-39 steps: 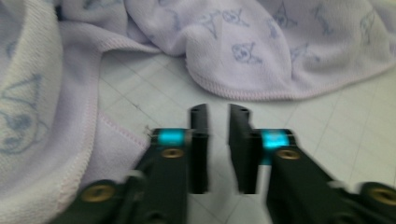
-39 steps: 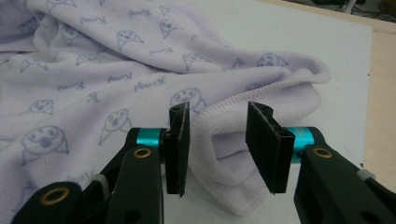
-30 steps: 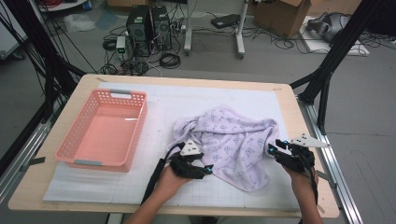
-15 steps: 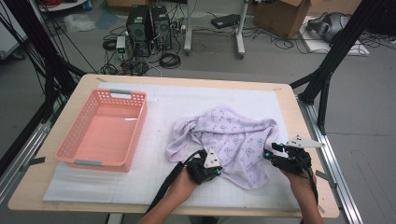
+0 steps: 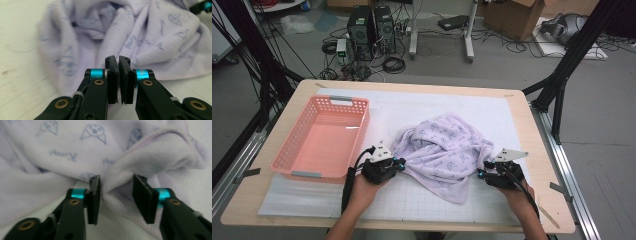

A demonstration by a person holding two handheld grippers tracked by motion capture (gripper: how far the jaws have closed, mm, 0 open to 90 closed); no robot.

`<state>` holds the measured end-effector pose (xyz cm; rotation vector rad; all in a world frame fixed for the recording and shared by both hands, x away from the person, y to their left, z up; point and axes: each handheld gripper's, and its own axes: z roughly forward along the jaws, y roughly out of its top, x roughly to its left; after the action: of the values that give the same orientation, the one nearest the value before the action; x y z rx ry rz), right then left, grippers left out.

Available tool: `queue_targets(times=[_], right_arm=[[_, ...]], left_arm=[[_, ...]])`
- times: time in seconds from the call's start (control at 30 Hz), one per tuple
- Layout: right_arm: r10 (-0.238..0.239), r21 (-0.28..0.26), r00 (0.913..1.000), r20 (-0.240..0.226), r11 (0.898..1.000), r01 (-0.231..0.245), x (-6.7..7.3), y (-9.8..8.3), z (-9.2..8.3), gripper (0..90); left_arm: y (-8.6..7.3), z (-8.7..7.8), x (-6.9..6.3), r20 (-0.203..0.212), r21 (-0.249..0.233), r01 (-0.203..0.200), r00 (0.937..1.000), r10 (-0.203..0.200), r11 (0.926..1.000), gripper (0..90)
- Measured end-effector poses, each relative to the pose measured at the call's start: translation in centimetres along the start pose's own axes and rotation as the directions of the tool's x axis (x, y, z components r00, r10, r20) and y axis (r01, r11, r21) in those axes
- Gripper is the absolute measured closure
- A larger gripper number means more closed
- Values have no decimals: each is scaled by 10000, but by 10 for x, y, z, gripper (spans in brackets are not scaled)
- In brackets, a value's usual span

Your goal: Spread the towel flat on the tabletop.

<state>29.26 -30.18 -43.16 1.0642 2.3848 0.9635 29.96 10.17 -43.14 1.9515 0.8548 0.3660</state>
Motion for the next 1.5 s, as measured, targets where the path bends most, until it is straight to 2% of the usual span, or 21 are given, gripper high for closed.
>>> queue_targets(times=[0.03,0.07,0.13,0.23,0.3,0.37,0.47,0.53,0.57,0.63,0.73,0.83,0.87,1.0,1.07,1.13,1.23,1.27,1.3,1.37,1.5], right_arm=[[-17,72,10000,85,10000,17,1,1,1,697],[-59,121,9999,139,9999,57,1,1,1,820],[-284,14,9989,373,9996,283,0,1,-3,849],[335,-583,9962,810,9979,-288,-10,0,-14,851],[978,-1040,9864,1323,9910,-843,-23,-4,-25,851],[1688,-1434,9674,1889,9793,-1428,-36,-10,-35,850],[2451,-1854,9405,2356,9613,-2040,-53,-17,-43,848],[2733,-1957,9315,2400,9535,-2294,-59,-18,-43,830],[2806,-1869,9314,2321,9525,-2404,-60,-18,-42,775],[2882,-1890,9286,2338,9503,-2474,-59,-16,-41,620],[2909,-2426,9361,1978,9398,-2408,-56,-11,-47,532],[2624,-2942,9500,1695,9334,-2053,-50,2,-50,442],[2473,-2873,9571,1508,9374,-1970,-48,7,-46,422],[1355,-1807,9872,842,9764,-1186,-40,29,-7,344],[1067,-1208,9924,613,9878,-988,-36,39,15,314],[1216,-853,9925,89,9891,-1204,-34,44,33,301],[974,97,9942,-459,9952,-971,-30,44,53,410],[970,167,9935,-592,9952,-962,-30,43,54,489],[934,167,9934,-673,9956,-925,-29,43,50,635],[830,324,9941,-705,9962,-809,-26,41,45,714],[516,686,9875,-1492,9968,-417,-18,29,27,755]], left_arm=[[0,-1,3,-54,-2,77,10000,-77,10000,855],[-1,-1,4,-76,-36,159,9998,-159,9999,855],[-3,-1,5,-96,24,176,9998,-176,9998,854],[-5,1,4,-113,105,153,9998,-152,9998,853],[-5,2,3,-102,145,126,9999,-125,9998,853],[-6,3,1,-25,149,118,9999,-118,9998,853],[-4,7,-4,156,87,-3,9999,1,10000,851],[-2,10,-9,129,70,-167,9998,166,9998,833],[-2,11,-11,48,43,-204,9998,204,9998,787],[0,11,-11,57,-27,-36,10000,37,10000,615],[2,6,-7,-405,-386,92,9991,-108,9992,463],[3,1,0,-712,-662,370,9966,-417,9971,417],[2,1,2,-722,-687,454,9961,-504,9966,413],[0,3,4,-743,-477,557,9955,-592,9973,409],[-1,5,5,-744,-371,524,9957,-551,9979,408],[-2,6,5,-748,-323,572,9954,-595,9978,407],[-3,7,6,-731,-280,636,9952,-655,9976,406],[-3,8,6,-727,-285,619,9953,-638,9977,406],[-3,8,6,-714,-289,625,9954,-644,9976,406],[-3,8,6,-705,-270,578,9957,-596,9980,407],[-3,8,6,-776,-363,618,9949,-645,9974,408]])
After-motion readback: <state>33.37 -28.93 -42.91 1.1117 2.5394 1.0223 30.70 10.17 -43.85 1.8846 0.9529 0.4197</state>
